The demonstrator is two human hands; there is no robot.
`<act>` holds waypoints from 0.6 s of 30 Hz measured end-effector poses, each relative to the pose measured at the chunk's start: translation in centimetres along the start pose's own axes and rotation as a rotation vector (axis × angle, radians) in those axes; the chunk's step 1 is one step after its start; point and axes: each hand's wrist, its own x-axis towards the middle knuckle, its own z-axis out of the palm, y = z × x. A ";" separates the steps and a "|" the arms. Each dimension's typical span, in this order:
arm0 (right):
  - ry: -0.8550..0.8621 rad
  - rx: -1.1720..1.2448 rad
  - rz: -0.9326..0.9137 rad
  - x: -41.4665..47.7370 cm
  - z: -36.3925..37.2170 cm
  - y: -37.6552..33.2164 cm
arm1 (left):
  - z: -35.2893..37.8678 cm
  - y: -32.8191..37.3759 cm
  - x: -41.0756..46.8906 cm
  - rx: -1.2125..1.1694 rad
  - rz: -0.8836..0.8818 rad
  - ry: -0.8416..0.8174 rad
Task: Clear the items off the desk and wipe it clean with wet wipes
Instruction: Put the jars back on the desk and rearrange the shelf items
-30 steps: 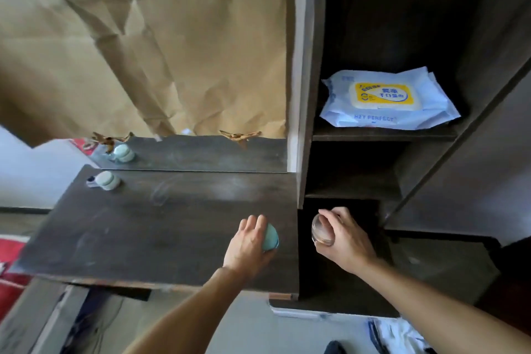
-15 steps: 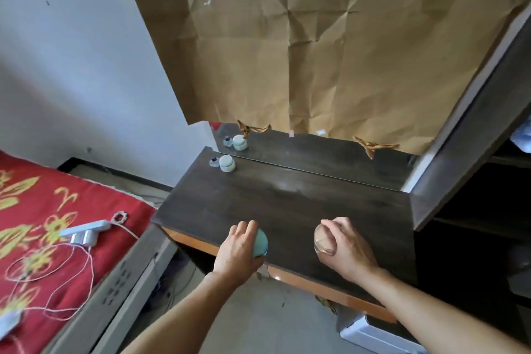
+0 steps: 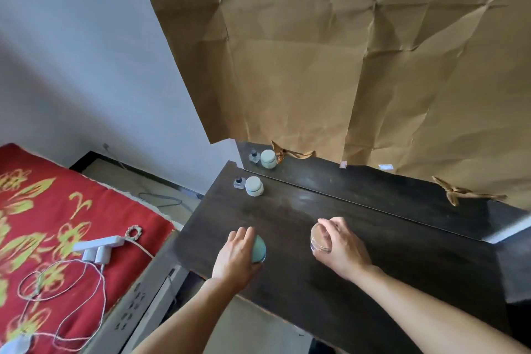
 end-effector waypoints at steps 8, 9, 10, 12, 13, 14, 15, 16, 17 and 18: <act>-0.045 -0.017 0.046 7.2 1.8 -1.2 | -0.1 -1.3 9.7 0.048 0.069 -0.082; -0.052 -0.015 0.055 7.9 2.1 -1.3 | 0.0 -1.4 10.8 0.062 0.090 -0.093; -0.054 -0.015 0.065 8.5 2.4 -1.5 | 0.2 -1.5 11.9 0.076 0.111 -0.105; -0.043 -0.019 0.088 9.7 3.1 -1.8 | 0.5 -1.8 14.3 0.096 0.162 -0.140; -0.033 -0.020 0.105 10.1 3.5 -2.0 | 0.7 -2.0 15.4 0.111 0.194 -0.160; -0.020 -0.020 0.121 10.5 3.9 -2.1 | 0.9 -2.1 16.4 0.128 0.229 -0.177; -0.003 -0.018 0.134 10.9 4.3 -2.3 | 1.1 -2.2 17.4 0.144 0.261 -0.198; 0.013 -0.017 0.146 11.2 4.9 -2.4 | 1.3 -2.3 18.3 0.154 0.293 -0.213; 0.030 -0.016 0.159 11.5 5.3 -2.5 | 1.5 -2.4 19.2 0.159 0.326 -0.220; 0.043 -0.010 0.176 11.9 5.7 -2.7 | 1.7 -2.6 20.0 0.159 0.357 -0.223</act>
